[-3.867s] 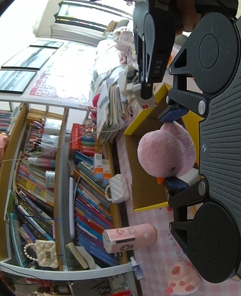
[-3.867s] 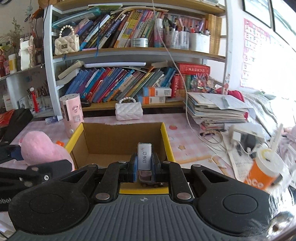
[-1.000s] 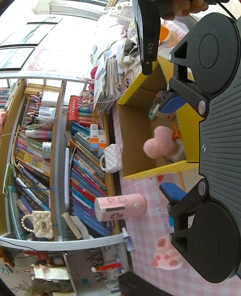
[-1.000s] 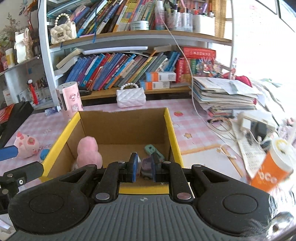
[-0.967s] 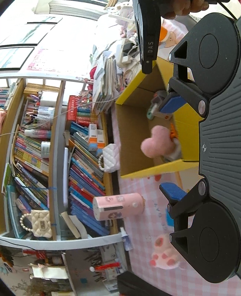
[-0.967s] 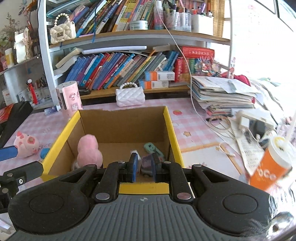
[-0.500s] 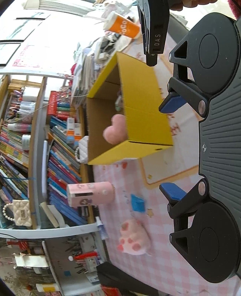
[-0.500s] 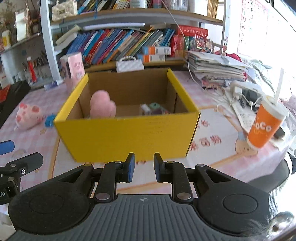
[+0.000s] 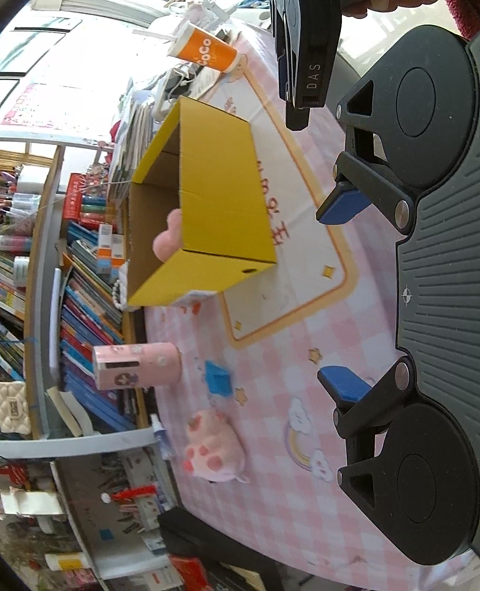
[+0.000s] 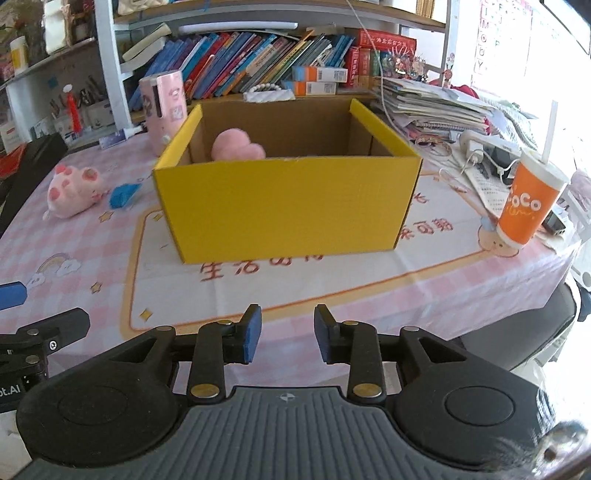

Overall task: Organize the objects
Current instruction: 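Withdraw both tools up from the yellow box and back toward the table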

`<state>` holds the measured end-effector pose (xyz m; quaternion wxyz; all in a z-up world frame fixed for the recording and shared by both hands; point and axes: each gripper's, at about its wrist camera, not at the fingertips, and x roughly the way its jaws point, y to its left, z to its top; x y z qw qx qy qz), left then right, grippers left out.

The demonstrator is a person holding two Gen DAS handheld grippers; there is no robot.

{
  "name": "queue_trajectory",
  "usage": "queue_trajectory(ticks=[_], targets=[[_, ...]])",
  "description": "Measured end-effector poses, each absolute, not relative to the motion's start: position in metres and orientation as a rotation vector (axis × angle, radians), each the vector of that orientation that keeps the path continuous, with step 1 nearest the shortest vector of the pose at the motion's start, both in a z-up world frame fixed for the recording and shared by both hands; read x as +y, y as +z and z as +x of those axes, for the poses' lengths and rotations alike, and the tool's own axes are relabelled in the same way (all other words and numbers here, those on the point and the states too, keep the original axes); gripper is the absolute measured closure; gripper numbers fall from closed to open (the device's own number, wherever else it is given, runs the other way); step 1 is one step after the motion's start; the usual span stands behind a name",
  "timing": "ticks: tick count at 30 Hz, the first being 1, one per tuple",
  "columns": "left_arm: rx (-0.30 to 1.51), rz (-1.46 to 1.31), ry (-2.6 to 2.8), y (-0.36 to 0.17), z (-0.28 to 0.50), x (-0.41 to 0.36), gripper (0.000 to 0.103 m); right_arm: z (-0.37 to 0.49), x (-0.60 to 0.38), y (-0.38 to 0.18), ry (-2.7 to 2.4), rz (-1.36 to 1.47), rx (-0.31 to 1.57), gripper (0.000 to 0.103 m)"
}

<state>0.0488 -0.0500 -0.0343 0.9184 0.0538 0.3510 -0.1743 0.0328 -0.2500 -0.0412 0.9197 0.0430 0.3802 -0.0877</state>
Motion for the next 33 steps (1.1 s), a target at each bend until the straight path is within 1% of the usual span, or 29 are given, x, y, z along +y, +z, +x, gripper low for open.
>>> queue_trajectory(ticks=[14,25,31,33], targets=[[0.729,0.102,-0.325,-0.035,0.023,-0.007,0.017,0.01,-0.197,-0.044,-0.097,0.063,0.794,0.065],[0.72,0.075,-0.258,-0.032,0.01,0.032,0.017,0.006,-0.156,-0.041,-0.019,0.024,0.777,0.06],[0.705,0.062,-0.213,-0.028,0.005,0.053,0.016,0.007,-0.134,-0.037,0.027,0.007,0.763,0.059],[0.698,0.058,-0.201,-0.027,0.003,0.059,0.016,0.007,-0.127,-0.036,0.04,0.002,0.757,0.057]])
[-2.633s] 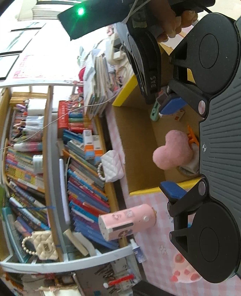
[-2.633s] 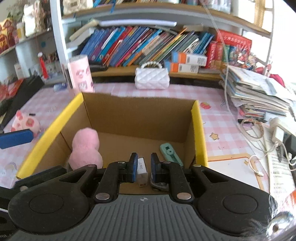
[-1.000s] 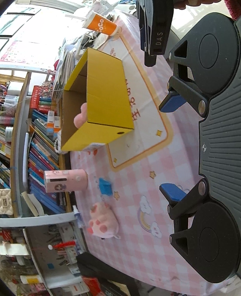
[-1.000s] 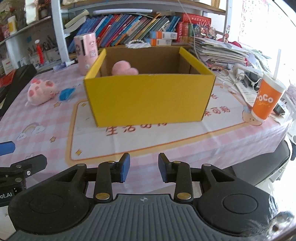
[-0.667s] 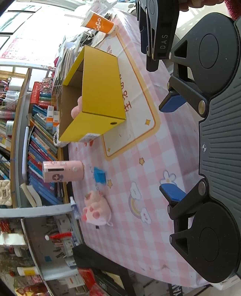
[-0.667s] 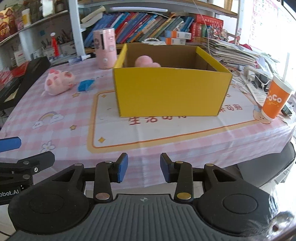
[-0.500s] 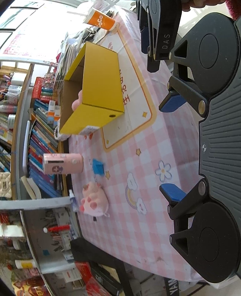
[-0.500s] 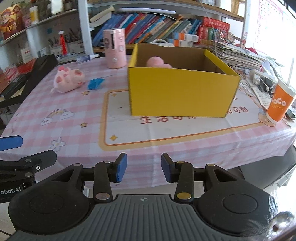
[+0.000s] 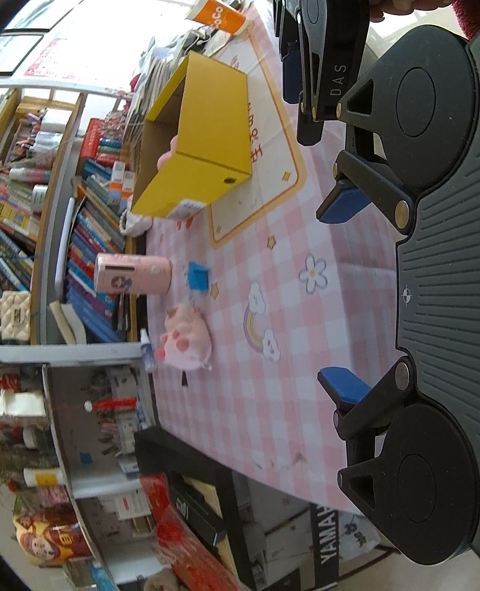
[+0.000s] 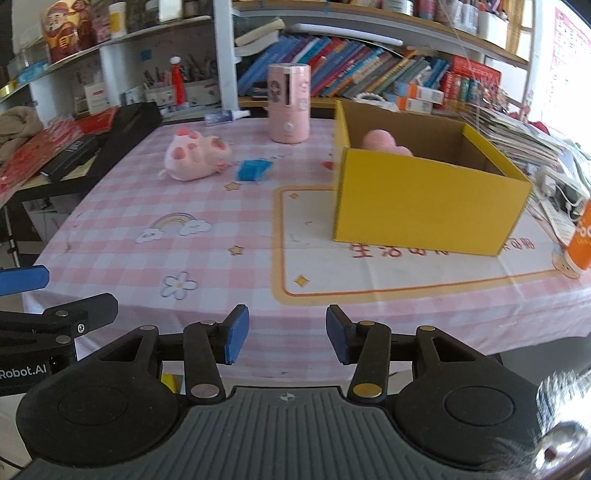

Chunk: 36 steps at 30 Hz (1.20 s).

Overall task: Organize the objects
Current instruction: 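Withdraw both tools up from the yellow box and back toward the table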

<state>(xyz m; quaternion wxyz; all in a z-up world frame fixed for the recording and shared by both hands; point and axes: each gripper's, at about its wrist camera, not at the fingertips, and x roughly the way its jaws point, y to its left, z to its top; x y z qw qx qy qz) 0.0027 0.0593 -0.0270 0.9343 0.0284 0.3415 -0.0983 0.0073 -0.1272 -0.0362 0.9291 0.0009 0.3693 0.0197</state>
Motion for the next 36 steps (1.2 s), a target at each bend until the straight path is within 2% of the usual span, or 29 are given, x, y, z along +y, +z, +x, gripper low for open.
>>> queue_trajectory(ticks=[7,9,22,36], targets=[[0.681,0.053,-0.171,-0.024,-0.001,0.078,0.015,0.009,-0.105,-0.033,0.078,-0.015,0.737,0.056],[0.676,0.051,-0.165,-0.024,-0.001,0.083,0.011,0.009,-0.1,-0.032,0.084,-0.018,0.733,0.055],[0.645,0.04,-0.153,-0.02,0.004,0.096,0.011,0.018,-0.083,-0.026,0.099,-0.037,0.712,0.054],[0.677,0.029,-0.124,-0.028,0.057,0.093,0.011,0.073,-0.082,-0.036,0.135,-0.049,0.742,0.054]])
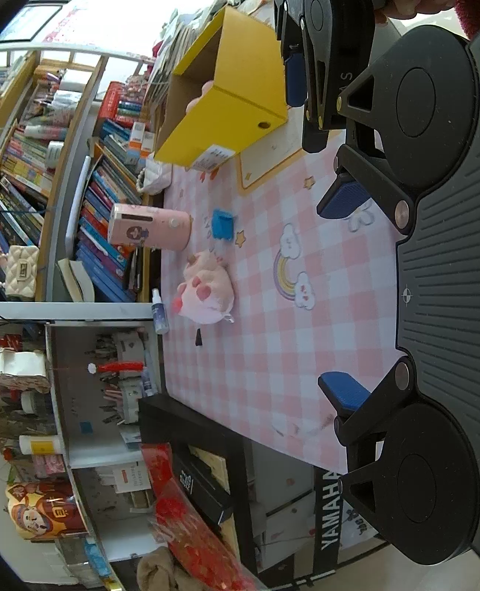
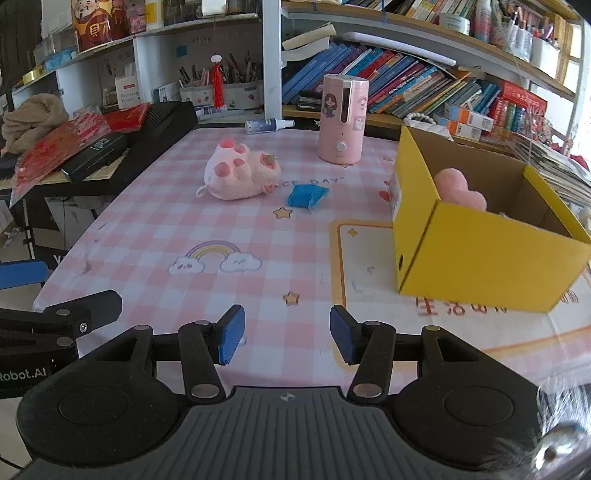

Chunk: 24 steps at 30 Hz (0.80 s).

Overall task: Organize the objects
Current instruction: 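Withdraw both tools up from the yellow box and back toward the table, then grasp the blue cloth item with the right tool while the left tool approaches the pink pig plush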

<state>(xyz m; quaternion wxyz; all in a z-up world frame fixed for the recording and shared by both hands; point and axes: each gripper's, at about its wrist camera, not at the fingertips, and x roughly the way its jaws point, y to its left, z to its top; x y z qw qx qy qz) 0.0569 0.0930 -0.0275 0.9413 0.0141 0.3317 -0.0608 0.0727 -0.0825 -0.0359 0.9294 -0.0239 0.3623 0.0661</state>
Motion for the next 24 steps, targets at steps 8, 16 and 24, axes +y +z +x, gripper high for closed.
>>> queue_trajectory(ticks=[8,16,24], targets=[[0.681,0.017,-0.093,-0.026,0.109,0.091,0.011,0.128,-0.087,-0.037,0.151,-0.047,0.748,0.054],[0.668,0.01,-0.05,-0.023,0.163,0.089,0.011,0.183,-0.09,-0.038,0.161,-0.058,0.74,0.054],[0.646,0.017,-0.019,-0.019,0.214,0.083,0.01,0.24,-0.087,-0.038,0.164,-0.087,0.695,0.05]])
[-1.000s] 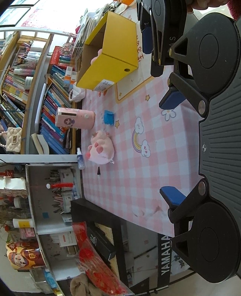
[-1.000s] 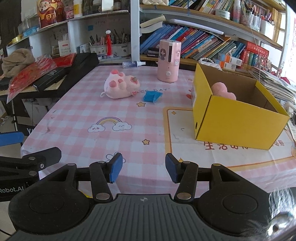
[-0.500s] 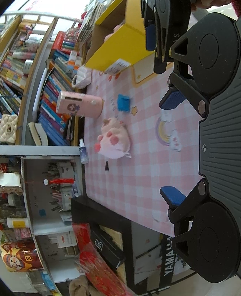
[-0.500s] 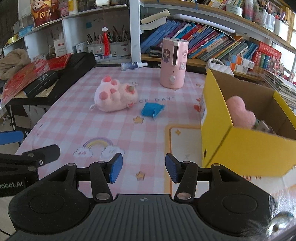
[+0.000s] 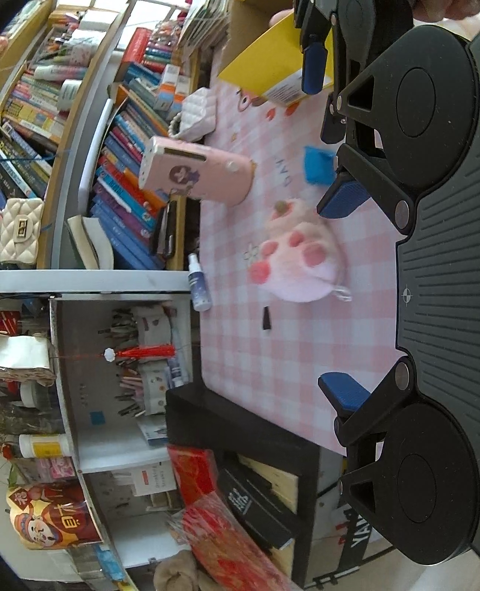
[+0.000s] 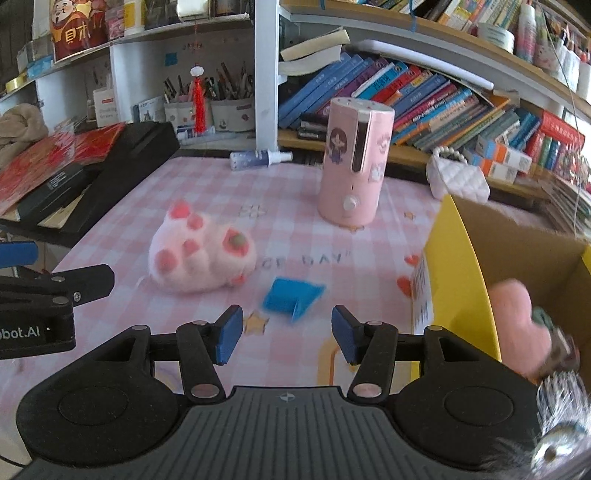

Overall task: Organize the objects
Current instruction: 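Grasp the blue cloth item with the right tool while the left tool approaches the pink pig plush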

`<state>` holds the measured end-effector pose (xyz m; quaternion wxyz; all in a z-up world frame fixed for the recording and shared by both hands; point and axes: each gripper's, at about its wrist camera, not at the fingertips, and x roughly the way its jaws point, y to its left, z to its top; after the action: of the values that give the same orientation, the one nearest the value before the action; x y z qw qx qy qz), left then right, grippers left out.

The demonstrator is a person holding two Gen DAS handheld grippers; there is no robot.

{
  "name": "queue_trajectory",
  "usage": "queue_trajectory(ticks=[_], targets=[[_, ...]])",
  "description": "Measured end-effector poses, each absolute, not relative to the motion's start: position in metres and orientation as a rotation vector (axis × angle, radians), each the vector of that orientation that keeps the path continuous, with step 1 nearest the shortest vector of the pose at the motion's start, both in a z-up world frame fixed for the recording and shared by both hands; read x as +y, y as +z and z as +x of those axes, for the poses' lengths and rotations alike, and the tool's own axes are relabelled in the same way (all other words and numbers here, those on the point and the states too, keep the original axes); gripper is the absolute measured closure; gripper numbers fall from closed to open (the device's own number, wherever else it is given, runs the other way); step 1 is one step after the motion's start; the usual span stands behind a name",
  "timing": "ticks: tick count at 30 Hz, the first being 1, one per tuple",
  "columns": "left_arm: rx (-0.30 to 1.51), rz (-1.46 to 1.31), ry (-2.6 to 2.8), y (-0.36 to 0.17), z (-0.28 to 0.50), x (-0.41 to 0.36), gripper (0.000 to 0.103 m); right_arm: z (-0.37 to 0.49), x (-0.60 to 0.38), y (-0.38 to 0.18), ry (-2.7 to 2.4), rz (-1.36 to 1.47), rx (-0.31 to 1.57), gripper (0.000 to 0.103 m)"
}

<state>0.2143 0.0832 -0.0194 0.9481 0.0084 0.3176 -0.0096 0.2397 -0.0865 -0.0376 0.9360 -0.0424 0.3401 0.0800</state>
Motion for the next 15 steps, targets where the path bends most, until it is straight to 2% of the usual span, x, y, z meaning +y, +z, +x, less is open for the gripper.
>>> queue_trajectory(ticks=[7,9,15], targets=[[0.656,0.008,0.004,-0.024,0.244,0.082,0.01,0.281,-0.084,-0.051,0.14,-0.086,0.714,0.04],[0.66,0.005,0.01,-0.027,0.248,0.083,0.01,0.291,-0.081,-0.056,0.134,-0.091,0.721,0.032],[0.68,-0.005,0.026,-0.032,0.26,0.087,0.01,0.318,-0.073,-0.075,0.114,-0.108,0.747,0.031]])
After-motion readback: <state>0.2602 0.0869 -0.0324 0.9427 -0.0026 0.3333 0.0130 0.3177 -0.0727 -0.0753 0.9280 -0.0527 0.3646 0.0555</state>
